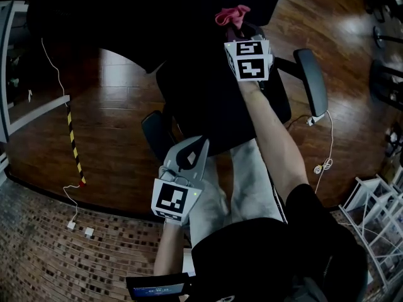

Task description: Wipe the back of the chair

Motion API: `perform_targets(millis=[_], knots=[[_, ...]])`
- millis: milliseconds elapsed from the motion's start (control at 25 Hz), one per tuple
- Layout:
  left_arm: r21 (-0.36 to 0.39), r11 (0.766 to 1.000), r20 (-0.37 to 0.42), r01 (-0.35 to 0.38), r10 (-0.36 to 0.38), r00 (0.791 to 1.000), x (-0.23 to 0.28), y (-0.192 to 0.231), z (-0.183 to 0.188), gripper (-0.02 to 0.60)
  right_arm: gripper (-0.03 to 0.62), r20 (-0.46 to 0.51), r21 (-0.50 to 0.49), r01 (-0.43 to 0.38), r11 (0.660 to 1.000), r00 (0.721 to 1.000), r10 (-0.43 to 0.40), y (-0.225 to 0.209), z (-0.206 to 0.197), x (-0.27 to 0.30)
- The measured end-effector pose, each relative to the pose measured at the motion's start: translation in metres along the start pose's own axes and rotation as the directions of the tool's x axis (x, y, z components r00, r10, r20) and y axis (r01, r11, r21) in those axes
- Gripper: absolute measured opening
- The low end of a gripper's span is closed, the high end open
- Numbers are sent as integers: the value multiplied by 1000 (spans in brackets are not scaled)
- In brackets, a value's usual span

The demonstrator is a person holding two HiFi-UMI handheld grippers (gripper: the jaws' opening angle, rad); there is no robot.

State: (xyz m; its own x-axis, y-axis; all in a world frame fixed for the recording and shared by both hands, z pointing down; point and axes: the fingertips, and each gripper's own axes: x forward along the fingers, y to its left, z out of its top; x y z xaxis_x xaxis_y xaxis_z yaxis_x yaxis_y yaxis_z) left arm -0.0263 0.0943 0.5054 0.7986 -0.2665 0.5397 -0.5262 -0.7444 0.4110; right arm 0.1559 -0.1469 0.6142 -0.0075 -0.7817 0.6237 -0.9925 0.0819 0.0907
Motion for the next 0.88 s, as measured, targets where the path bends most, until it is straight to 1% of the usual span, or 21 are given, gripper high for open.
perform_targets(millis=[160, 280, 520, 600, 720, 800, 880], knots=[[-27, 999, 17, -31, 31, 999, -21, 9, -6, -6, 48, 24, -66, -66, 996, 997, 68, 58, 17, -5], [-34, 998, 35, -57, 59, 998, -35, 19, -13, -6, 48, 33, -92, -112, 989, 993, 116, 93, 24, -8], [-55, 994, 62, -89, 93, 994, -60, 33, -21, -6, 48, 47, -179, -228, 957, 970, 240, 170, 45, -13], [-60, 994, 64, -95, 99, 993, -68, 37, -25, -6, 48, 48, -199, -273, 941, 957, 288, 195, 51, -16], [-69, 991, 67, -112, 116, 991, -78, 41, -31, -6, 48, 42, -217, -360, 907, 925, 377, 230, 63, -22], [-73, 990, 68, -120, 125, 990, -83, 42, -33, -6, 48, 40, -211, -403, 890, 907, 420, 246, 71, -25], [-74, 989, 68, -125, 130, 989, -87, 43, -34, -6, 48, 51, -183, -449, 874, 884, 465, 257, 79, -30]])
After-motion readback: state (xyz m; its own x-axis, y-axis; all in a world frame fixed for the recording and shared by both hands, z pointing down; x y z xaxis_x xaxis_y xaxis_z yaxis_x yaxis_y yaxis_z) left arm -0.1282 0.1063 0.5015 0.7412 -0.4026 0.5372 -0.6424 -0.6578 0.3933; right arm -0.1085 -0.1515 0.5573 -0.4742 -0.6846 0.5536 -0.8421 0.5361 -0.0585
